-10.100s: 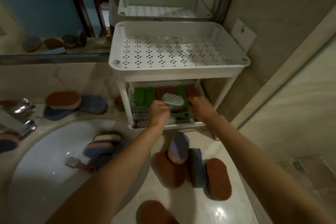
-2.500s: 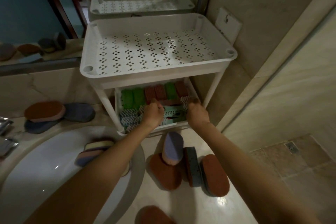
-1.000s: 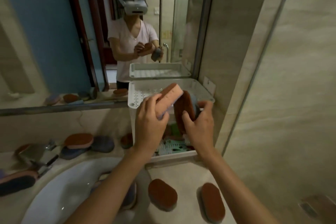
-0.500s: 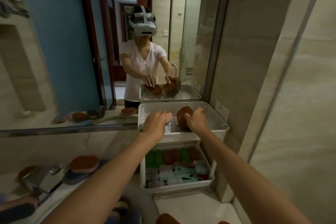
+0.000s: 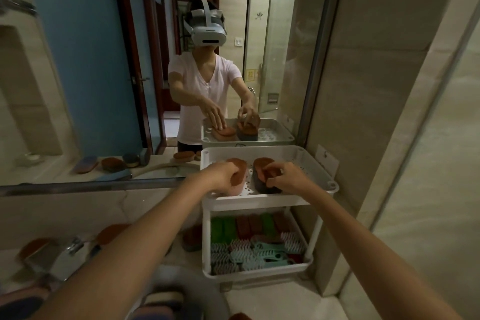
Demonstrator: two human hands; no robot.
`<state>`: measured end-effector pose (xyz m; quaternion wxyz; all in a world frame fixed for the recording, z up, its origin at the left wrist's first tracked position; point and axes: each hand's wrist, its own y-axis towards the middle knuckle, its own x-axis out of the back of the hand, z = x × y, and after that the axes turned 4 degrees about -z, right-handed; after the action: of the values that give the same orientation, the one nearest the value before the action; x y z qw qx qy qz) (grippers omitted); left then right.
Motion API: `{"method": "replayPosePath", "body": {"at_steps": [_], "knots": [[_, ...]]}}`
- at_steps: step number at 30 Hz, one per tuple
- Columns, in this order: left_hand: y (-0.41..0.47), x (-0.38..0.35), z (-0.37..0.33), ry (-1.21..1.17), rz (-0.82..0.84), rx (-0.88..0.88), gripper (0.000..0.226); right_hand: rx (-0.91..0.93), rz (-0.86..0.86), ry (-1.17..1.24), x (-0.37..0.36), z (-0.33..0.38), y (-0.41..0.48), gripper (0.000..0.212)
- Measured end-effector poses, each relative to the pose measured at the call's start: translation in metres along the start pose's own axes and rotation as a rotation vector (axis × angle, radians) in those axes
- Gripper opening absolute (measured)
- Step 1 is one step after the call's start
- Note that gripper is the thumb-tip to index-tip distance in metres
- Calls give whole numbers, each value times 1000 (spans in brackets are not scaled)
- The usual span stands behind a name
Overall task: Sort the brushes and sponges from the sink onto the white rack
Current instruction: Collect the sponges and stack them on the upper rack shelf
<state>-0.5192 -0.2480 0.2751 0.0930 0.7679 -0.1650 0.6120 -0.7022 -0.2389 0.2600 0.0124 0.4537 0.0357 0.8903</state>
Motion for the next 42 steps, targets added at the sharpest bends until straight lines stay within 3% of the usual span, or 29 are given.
{"method": "replayPosePath", "body": {"at_steps": [3,14,24,31,36,42], "knots": [[7,-9,6,-20,-100,64,36,18,-3,-17,-7,5,6,48],[25,-27,25,89,-334,104,37,112,-28,-48,-35,22,38,45],[26,-34,23,86,-294,164,59,164,-1,-213,-38,13,43,51],[22,-28,23,-28,-268,159,54,105,57,-250,-37,18,37,58],[10,-16,18,-147,-396,120,54,148,-113,-161,-31,28,19,53],[-22,-13,-10,-324,-682,92,29,375,-357,-26,-30,27,-29,32]]}}
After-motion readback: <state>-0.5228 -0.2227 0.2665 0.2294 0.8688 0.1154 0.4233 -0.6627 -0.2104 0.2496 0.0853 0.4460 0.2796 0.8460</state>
